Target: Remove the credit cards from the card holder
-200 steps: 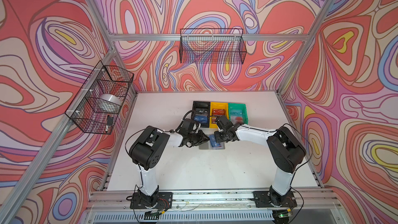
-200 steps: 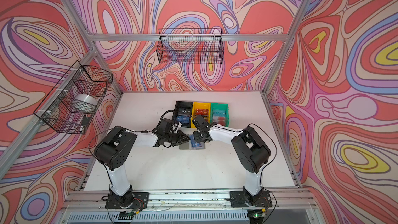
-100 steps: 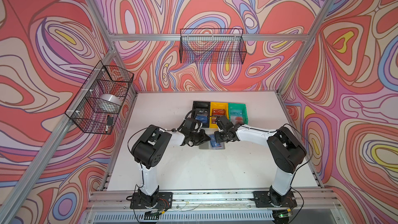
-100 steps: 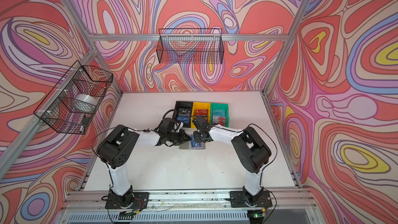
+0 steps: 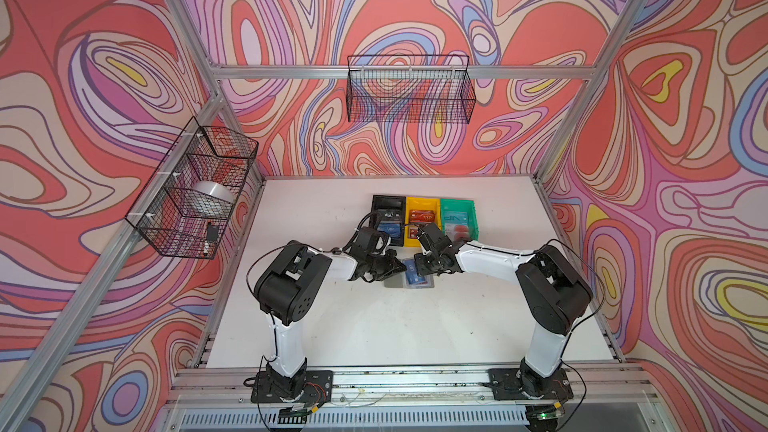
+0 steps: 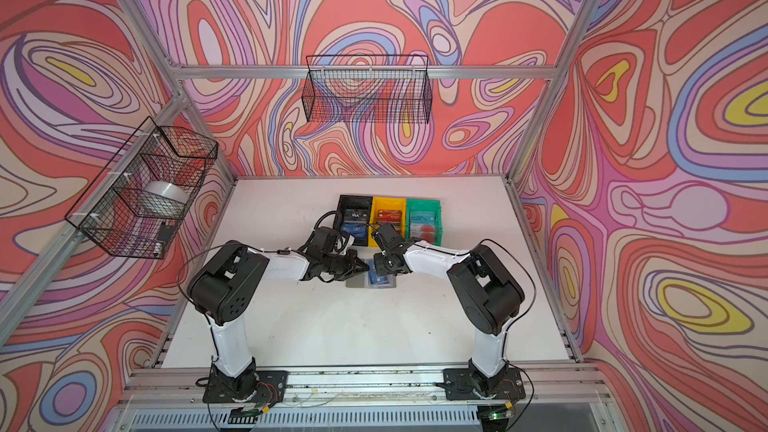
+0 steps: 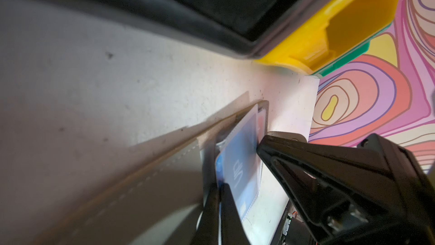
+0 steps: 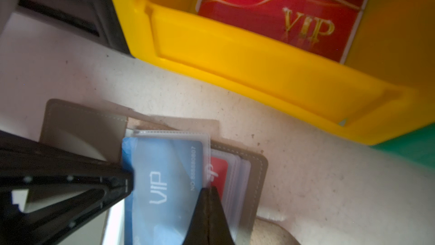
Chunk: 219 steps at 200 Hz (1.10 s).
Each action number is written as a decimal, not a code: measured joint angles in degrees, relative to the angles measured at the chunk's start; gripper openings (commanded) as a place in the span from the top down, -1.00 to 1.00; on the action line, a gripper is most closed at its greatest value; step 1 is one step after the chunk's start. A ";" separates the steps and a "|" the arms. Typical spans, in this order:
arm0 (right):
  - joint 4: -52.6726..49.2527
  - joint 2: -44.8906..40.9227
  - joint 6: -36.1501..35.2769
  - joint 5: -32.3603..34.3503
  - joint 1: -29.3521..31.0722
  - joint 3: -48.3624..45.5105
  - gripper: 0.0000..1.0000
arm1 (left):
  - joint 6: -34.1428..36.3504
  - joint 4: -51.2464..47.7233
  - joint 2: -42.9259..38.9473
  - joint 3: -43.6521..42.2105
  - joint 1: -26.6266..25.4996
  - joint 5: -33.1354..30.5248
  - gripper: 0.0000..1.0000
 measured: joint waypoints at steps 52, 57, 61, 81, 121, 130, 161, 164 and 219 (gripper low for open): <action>-0.11 -0.07 0.00 -0.02 0.00 -0.02 0.96 | 2.56 -1.31 0.00 0.44 0.07 -0.22 1.00; -0.11 -0.07 0.00 -0.02 0.00 -0.02 0.96 | 2.64 -1.31 0.00 0.44 0.07 -0.22 1.00; -0.11 -0.07 0.00 -0.02 0.00 -0.02 0.96 | 2.78 -1.31 0.00 0.44 0.07 -0.22 1.00; -0.11 -0.07 0.00 -0.02 0.00 -0.02 0.96 | 3.08 -1.33 -0.02 0.44 0.28 -0.15 1.00; -0.24 -0.07 0.02 -0.26 0.02 -0.02 0.96 | 3.98 -2.05 -0.48 -0.02 1.22 0.46 1.00; -0.26 -0.07 0.02 -0.31 0.00 -0.02 0.96 | 4.17 -2.34 -0.81 -0.39 1.64 0.55 1.00; -0.26 -0.07 0.02 -0.33 0.00 0.00 0.96 | 5.18 -3.61 -1.95 -1.60 3.13 0.85 1.00; -0.26 -0.07 0.02 -0.35 0.00 0.00 0.96 | 5.29 -3.76 -2.03 -1.68 3.26 0.90 1.00; -0.72 -0.28 0.02 -1.03 -0.04 0.04 0.94 | 7.32 -7.80 -5.42 -3.69 5.90 0.85 1.00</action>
